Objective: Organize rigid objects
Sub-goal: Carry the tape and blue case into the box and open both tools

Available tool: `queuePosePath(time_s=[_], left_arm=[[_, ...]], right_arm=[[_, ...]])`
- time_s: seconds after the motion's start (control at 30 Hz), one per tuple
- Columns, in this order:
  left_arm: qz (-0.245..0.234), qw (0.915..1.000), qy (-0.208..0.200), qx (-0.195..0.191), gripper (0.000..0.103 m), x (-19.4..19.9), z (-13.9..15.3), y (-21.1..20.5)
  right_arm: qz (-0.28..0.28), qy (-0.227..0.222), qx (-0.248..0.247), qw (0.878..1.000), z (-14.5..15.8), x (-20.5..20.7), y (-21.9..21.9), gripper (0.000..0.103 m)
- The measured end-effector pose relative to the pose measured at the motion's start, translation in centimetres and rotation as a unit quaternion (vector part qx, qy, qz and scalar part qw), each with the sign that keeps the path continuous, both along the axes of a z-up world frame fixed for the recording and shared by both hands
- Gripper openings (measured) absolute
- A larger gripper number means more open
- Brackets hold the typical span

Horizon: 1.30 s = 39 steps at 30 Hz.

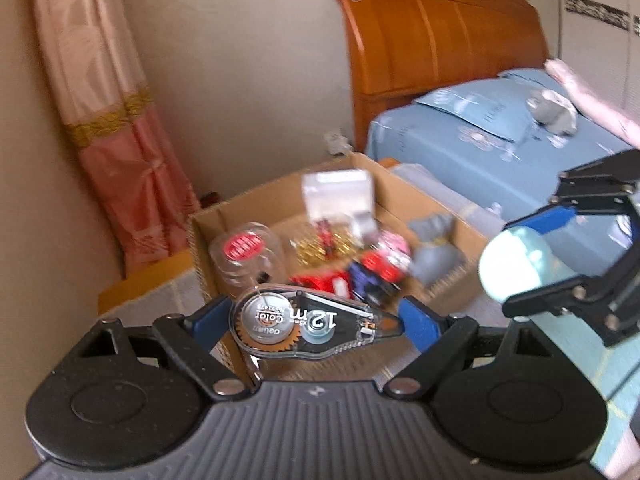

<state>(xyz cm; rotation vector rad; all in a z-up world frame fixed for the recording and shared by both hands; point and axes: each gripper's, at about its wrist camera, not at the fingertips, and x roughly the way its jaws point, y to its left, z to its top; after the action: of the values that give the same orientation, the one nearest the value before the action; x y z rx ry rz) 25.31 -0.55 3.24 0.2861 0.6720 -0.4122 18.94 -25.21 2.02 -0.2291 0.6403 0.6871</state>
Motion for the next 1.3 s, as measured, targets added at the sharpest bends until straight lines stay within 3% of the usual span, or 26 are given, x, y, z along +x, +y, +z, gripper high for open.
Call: queuePosePath(time_s=[0.17,0.47,0.6,0.7,0.8,1.0,1.3], left_arm=[[0.027,0.9996,0.005,0.000,0.089,2.8,-0.9,0.4],[0.046,0.9986,0.024,0.009,0.089,5.9,-2.8,0.6],[0.046,0.9985,0.028,0.008,0.089,6.1,-3.1,0.7],[0.055,0.9980,0.032,0.007,0.092,6.0,-3.0,0.9],[0.069,0.9975,0.018,0.001,0.100,5.3,-2.6,1.2],[0.087,0.9960,0.005,-0.022,0.100,2.7,-1.0,2.2],[0.144,0.9895,0.002,-0.017,0.101,-3.7,-0.4,2.8]], right_arm=[[-0.011,-0.015,0.009,1.000,1.1,2.5,1.3,0.066],[-0.051,0.017,0.010,0.999,-0.9,6.0,2.2,0.067],[-0.053,0.007,0.023,0.998,-0.8,5.2,1.7,0.092],[-0.056,0.000,0.024,0.998,-0.3,4.4,1.4,0.095],[-0.059,0.000,0.026,0.998,0.1,3.7,1.2,0.102],[-0.079,0.009,0.017,0.997,0.6,2.1,1.5,0.103],[-0.159,0.037,-0.004,0.987,1.1,-0.1,1.6,0.103]])
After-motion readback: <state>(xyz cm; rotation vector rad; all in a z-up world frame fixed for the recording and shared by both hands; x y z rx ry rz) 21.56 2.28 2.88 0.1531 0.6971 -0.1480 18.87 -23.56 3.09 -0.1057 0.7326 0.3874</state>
